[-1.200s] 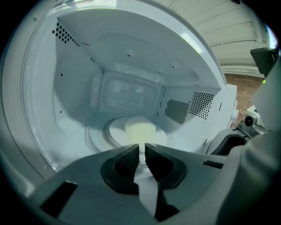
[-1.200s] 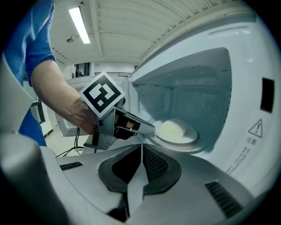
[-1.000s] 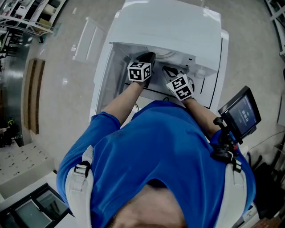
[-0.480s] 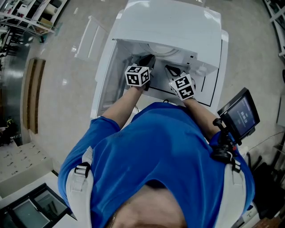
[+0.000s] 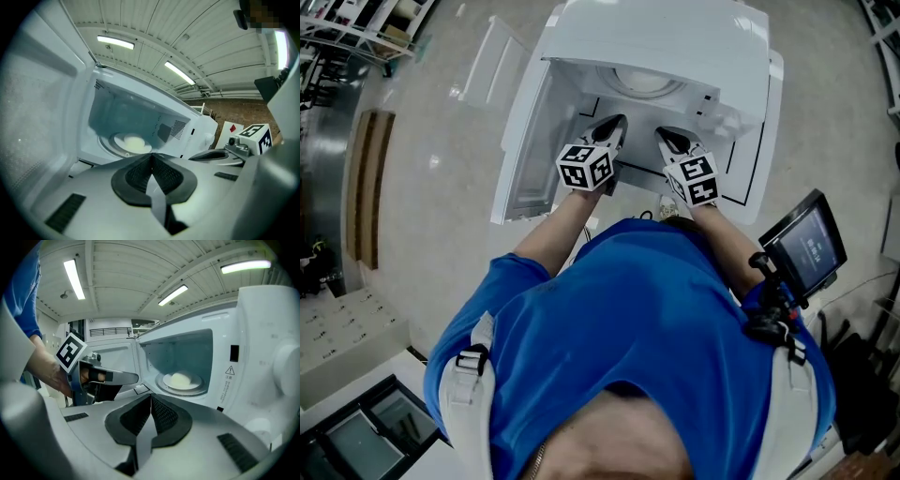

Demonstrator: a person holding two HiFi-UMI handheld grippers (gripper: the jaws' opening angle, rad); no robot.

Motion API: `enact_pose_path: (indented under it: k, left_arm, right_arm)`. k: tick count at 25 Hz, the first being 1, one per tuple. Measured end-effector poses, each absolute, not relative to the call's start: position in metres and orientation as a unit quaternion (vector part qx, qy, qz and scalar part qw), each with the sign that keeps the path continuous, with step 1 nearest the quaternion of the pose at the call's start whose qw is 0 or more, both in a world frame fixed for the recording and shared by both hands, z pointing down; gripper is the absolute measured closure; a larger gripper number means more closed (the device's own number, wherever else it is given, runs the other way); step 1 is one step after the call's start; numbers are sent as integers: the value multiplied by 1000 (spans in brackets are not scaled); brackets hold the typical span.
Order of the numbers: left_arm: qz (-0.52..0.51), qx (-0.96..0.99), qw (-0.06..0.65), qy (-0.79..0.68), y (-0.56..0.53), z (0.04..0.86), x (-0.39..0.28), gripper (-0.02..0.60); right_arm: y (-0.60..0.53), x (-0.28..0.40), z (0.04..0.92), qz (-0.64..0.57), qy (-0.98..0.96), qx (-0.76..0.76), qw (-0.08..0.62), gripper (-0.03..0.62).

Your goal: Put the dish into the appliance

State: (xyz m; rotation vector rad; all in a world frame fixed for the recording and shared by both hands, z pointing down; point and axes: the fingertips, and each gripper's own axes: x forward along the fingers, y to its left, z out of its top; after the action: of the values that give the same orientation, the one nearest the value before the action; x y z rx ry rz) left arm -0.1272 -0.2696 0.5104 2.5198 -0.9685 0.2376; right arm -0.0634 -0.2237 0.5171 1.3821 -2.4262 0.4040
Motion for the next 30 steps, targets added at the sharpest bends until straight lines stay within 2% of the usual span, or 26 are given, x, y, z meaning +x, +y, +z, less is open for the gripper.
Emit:
enact_pose_path:
  k: [10,15,30]
  left_arm:
    - [57,917,214,-332,-251,485,-132,574]
    - [53,919,220,-324,-195,484,-152,574]
    - [48,918,225,-322,-183,491,-160,574]
  right_arm:
    - [-219,-57,493,153,-848,493,117,591]
    - [-167,-65,484,157,-842,505,105,592]
    - [-154,-60,484,154,-838,515,96,592]
